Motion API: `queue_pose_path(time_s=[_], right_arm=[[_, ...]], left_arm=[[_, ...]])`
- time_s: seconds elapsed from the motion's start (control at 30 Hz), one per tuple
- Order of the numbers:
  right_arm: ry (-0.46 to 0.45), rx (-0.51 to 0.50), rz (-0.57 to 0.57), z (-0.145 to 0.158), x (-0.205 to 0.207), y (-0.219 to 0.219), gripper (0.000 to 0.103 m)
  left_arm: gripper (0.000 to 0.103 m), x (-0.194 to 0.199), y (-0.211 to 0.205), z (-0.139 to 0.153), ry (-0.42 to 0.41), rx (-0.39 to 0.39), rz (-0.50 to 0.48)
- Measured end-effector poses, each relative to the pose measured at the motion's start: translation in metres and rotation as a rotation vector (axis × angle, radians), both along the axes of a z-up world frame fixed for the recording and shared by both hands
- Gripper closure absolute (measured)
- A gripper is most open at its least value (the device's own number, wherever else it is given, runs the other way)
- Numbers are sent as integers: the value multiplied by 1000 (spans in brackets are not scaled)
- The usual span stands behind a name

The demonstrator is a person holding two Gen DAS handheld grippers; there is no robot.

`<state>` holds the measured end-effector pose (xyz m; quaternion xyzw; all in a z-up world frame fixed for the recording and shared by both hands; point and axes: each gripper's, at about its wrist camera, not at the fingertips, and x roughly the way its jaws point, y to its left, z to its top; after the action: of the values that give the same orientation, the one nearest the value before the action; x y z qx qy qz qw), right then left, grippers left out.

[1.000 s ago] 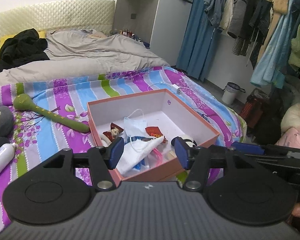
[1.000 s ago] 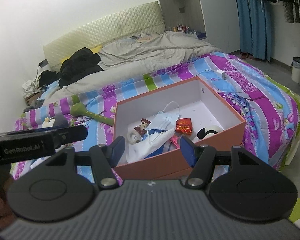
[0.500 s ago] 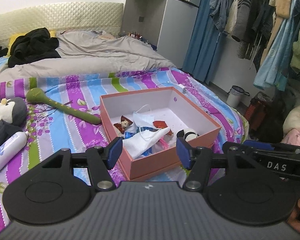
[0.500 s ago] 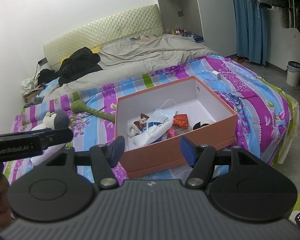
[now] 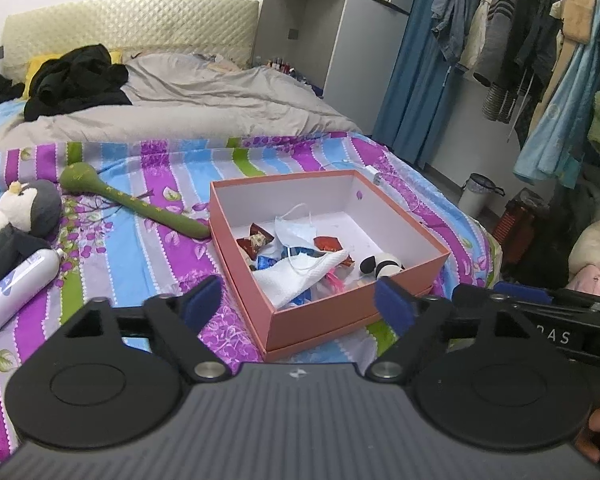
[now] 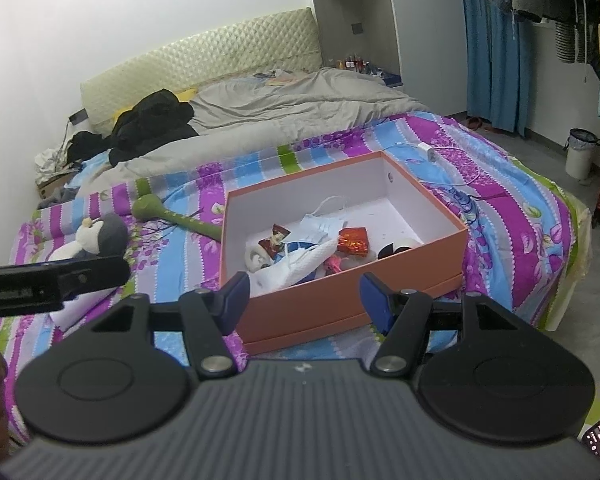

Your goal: Organize soft objects

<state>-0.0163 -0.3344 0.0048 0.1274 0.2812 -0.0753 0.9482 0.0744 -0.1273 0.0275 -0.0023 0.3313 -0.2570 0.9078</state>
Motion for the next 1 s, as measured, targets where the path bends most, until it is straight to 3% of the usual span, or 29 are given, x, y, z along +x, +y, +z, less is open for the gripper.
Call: queue_pose_path(time_s=[0.03,0.1,0.47,0.7,1.0], right_arm=[[3,-1,-8,0,1,-1,16],[-3,12,-34,-2,0,-5,4],[18,-1,-35,-6,2,-5,4],[14,-11,-40,-5,2,-4,4],[21,-10,-42,-6,1,-3,4]], left_arm=[[6,1,0,0,4,-1,-2],[4,1,-1,-1,11,0,-9],[0,7,-1,-2,35,20,26],[0,11,0,-5,44,73,73],[0,6,0,-3,33,62,68]])
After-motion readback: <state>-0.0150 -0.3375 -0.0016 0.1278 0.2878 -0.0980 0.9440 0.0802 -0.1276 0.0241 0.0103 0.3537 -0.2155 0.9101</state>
